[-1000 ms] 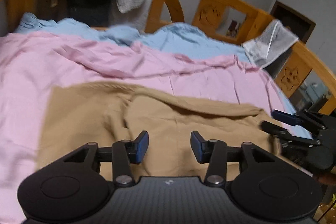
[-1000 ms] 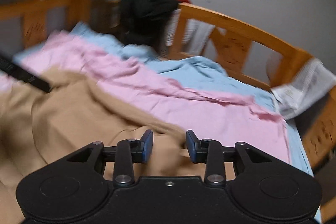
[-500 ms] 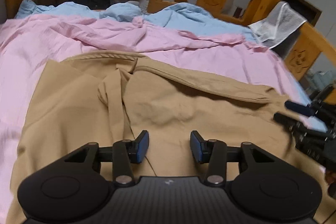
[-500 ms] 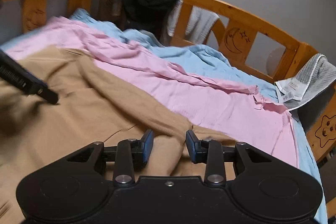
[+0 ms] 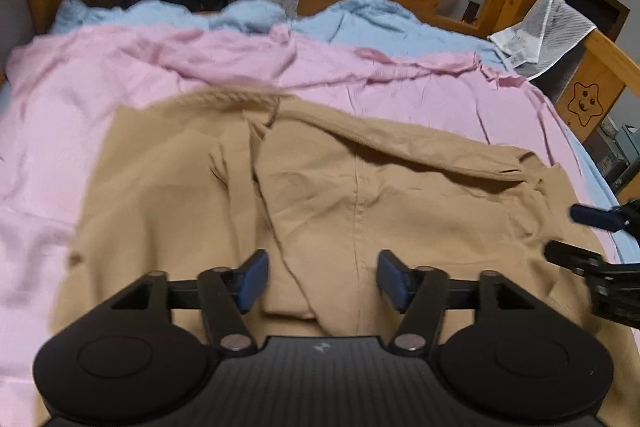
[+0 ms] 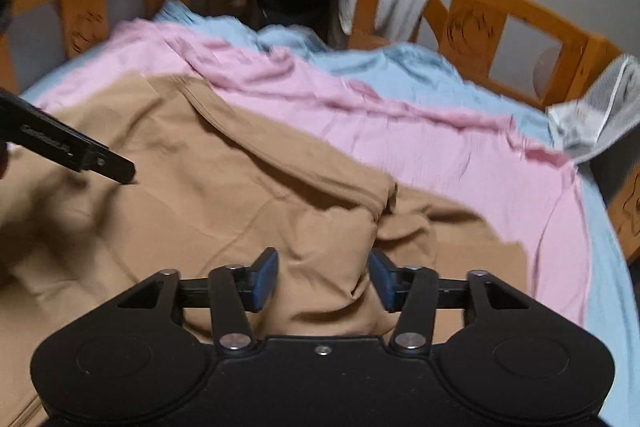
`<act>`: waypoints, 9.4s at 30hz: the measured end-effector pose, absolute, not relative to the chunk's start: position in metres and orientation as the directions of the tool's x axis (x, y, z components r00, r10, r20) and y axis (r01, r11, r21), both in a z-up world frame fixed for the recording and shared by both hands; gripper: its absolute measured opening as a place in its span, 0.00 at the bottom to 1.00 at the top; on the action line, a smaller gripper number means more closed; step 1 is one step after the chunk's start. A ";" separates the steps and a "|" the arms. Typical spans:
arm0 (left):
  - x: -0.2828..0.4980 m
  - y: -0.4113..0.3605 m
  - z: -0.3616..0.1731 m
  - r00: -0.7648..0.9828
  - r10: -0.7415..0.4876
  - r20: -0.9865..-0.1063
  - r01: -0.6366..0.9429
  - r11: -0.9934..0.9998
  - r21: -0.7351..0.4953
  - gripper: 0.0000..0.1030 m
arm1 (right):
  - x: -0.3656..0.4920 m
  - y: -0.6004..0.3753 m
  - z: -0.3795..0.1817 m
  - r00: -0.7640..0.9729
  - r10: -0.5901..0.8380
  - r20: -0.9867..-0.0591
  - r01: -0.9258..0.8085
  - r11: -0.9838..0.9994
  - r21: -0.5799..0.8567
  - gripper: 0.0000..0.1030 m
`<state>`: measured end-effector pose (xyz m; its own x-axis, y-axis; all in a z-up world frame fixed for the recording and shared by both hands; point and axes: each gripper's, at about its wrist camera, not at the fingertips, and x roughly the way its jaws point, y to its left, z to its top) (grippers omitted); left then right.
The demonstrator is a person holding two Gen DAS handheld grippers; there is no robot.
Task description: Fold large clothes
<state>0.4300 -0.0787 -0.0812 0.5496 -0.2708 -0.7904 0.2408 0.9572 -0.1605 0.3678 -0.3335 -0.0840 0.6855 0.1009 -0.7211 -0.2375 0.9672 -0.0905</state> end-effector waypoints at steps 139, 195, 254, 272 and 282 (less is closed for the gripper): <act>0.384 0.043 -0.037 0.581 -0.292 -0.759 0.360 0.929 -0.082 0.98 | 0.282 -0.407 -0.060 0.701 -0.062 -0.711 -0.243 0.916 -0.320 0.91; 0.356 0.134 -0.046 0.595 -0.400 -0.698 -0.224 0.751 -0.621 0.00 | 0.231 -0.463 -0.029 0.636 0.090 -0.767 0.493 0.716 0.493 0.14; 0.278 0.093 -0.104 0.640 -0.302 -0.706 -0.127 0.865 -0.485 0.83 | 0.319 -0.222 -0.149 0.827 -0.149 -0.542 -0.026 0.953 -0.301 0.66; 0.275 0.094 -0.104 0.658 -0.260 -0.707 -0.171 0.862 -0.476 0.83 | 0.223 -0.217 -0.147 0.807 -0.120 -0.579 0.050 0.990 -0.135 0.81; 0.275 0.094 -0.103 0.650 -0.256 -0.715 -0.167 0.871 -0.463 0.81 | 0.227 -0.218 -0.147 0.789 -0.114 -0.604 0.056 0.992 -0.113 0.83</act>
<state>0.2747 0.0944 -0.1033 0.6502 -0.2556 -0.7154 -0.1670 0.8706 -0.4629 0.2272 -0.2181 -0.1471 0.7892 -0.1137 -0.6036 0.0564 0.9920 -0.1132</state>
